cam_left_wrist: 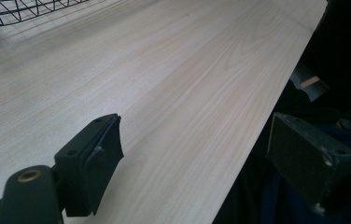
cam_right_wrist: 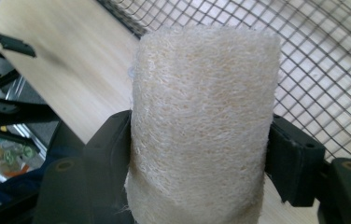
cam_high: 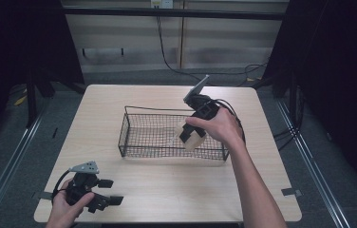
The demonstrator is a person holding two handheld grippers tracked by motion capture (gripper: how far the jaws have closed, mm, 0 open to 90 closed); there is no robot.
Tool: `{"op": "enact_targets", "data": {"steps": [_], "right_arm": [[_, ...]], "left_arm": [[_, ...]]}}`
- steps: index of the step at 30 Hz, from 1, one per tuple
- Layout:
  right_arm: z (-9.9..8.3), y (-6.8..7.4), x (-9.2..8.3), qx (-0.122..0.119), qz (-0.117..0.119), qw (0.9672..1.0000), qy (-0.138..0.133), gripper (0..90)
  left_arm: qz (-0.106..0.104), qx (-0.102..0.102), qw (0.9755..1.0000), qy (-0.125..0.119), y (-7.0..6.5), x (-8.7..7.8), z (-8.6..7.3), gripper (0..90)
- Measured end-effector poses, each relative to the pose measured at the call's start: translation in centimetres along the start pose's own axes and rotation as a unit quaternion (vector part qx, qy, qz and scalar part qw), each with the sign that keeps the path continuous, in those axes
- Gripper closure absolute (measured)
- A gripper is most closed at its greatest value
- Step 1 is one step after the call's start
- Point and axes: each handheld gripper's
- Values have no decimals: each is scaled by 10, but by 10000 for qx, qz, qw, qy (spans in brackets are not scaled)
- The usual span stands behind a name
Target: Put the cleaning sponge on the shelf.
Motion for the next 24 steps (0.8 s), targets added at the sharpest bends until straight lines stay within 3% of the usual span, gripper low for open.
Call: {"op": "enact_targets", "data": {"steps": [8,24], "right_arm": [[0,-20,-2,433,-161,9988,-185,305],[-5,-49,2,924,-519,9933,-459,305]], "left_arm": [[-2,-25,10000,-7,0,0,0,177],[-8,-29,10000,-4,0,0,0,177]]}}
Point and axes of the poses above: each handheld gripper's, and its own axes: x roughly forward along the jaws, z roughly out of its top, y roughly to its left, and after that the axes turned 12 degrees about z, right-handed
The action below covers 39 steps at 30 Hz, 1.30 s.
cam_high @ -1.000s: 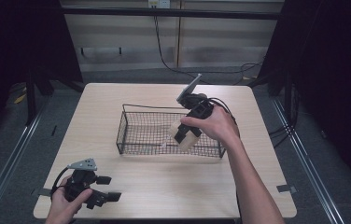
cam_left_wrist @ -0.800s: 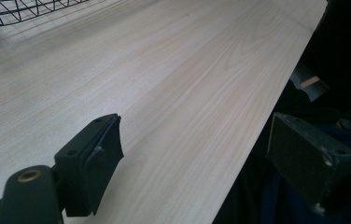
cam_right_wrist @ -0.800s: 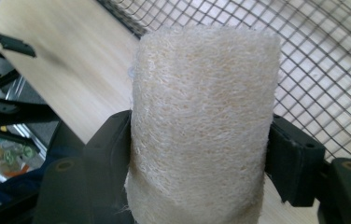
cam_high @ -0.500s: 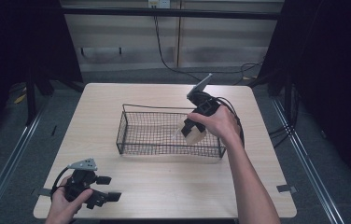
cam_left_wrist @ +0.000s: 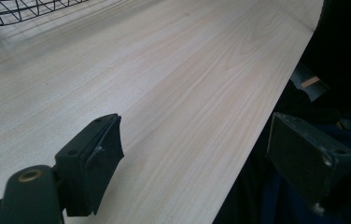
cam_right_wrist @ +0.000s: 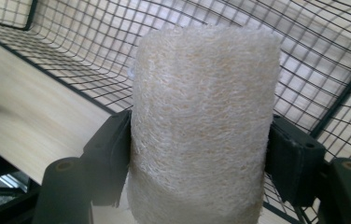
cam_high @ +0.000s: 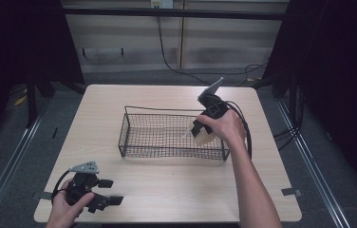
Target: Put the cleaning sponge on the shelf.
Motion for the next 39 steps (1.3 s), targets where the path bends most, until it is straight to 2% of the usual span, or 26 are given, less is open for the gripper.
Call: {"op": "enact_targets", "data": {"steps": [10,15,25,39], "right_arm": [[-3,-16,4,325,-109,9993,-118,305],[-4,-23,9,368,-146,9991,-137,304],[-8,-40,16,751,-276,9965,-231,303],[-11,-49,27,1073,-454,9930,-206,303]], "left_arm": [[1,3,10000,3,0,0,0,177],[5,6,10000,5,0,0,0,177],[25,7,10000,-1,0,0,0,177],[11,23,10000,1,0,0,0,177]]}}
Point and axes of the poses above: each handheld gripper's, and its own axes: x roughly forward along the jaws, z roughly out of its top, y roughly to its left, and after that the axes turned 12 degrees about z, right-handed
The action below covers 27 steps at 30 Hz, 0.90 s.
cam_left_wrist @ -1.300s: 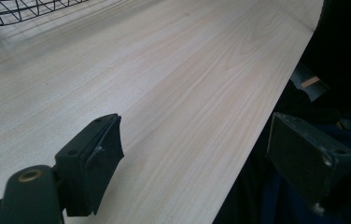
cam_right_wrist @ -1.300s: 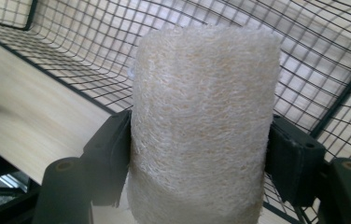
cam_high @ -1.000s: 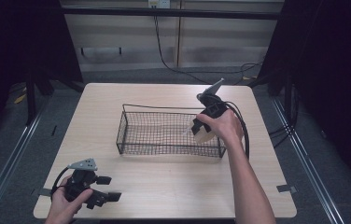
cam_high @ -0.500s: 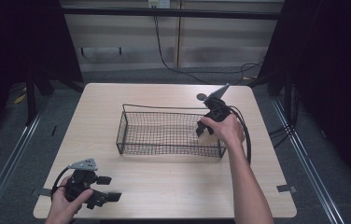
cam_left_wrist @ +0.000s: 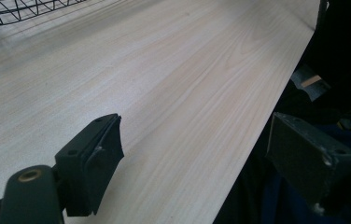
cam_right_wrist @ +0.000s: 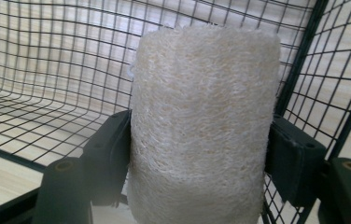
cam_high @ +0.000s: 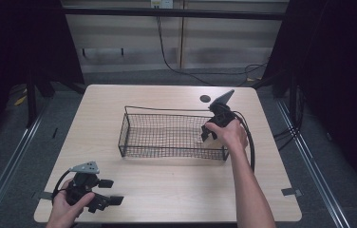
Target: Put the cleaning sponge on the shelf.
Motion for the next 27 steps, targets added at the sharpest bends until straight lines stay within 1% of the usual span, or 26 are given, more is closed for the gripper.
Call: {"op": "enact_targets", "data": {"steps": [1,2,4,6,8,10,11,13,15,17,23,25,26,27], "right_arm": [[0,-1,1,37,-43,10000,8,303],[-1,-3,3,78,-30,10000,-46,303],[-1,-3,4,78,-49,10000,-17,303],[-2,-4,7,91,-24,10000,-15,303],[-2,-3,9,117,-75,9999,28,303],[-2,-4,13,137,-62,9999,34,303],[-2,-4,15,177,-116,9997,85,303],[-2,-5,17,225,-163,9996,89,303],[-3,-9,19,213,-229,9995,97,303],[-4,-10,20,266,-211,9994,73,303],[-4,-8,24,266,-211,9994,51,302],[-4,-7,27,280,-348,9989,111,302],[-5,-8,29,332,-341,9989,52,302],[-5,-8,29,332,-341,9989,52,302]], "left_arm": [[-4,2,10000,-4,0,0,0,177],[-11,-11,10000,-10,0,-1,0,177],[26,-22,10000,-17,0,-1,0,177],[16,-29,10000,-21,0,-1,0,176],[15,-20,10000,-15,0,-1,0,177],[2,-12,10000,-22,0,-1,0,177],[-13,-28,10000,-31,0,-1,0,177],[-2,-31,10000,-40,0,-1,0,177],[-10,-27,10000,-35,0,-1,0,177],[3,-4,10000,-23,0,-1,0,177],[-11,-4,10000,-2,0,0,0,177],[10,-15,10000,-11,0,-1,0,177],[-10,-22,10000,-15,0,-1,0,177],[-7,-22,10000,-9,0,-1,0,177]]}}
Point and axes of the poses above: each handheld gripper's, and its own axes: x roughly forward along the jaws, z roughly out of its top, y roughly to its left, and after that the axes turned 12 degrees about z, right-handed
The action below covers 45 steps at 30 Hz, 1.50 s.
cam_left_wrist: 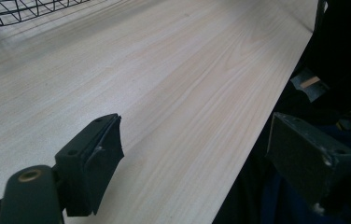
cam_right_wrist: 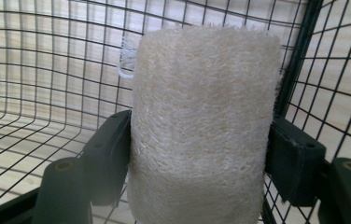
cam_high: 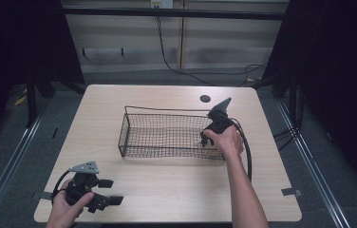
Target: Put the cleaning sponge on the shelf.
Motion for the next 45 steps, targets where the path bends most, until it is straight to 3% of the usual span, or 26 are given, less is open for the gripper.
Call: {"op": "enact_targets", "data": {"steps": [26,45], "right_arm": [[0,5,3,49,-93,9999,120,242],[-4,2,-20,-87,117,9999,-79,222]], "left_arm": [[-15,19,10000,16,0,0,0,177],[0,23,10000,2,0,1,0,177]]}}
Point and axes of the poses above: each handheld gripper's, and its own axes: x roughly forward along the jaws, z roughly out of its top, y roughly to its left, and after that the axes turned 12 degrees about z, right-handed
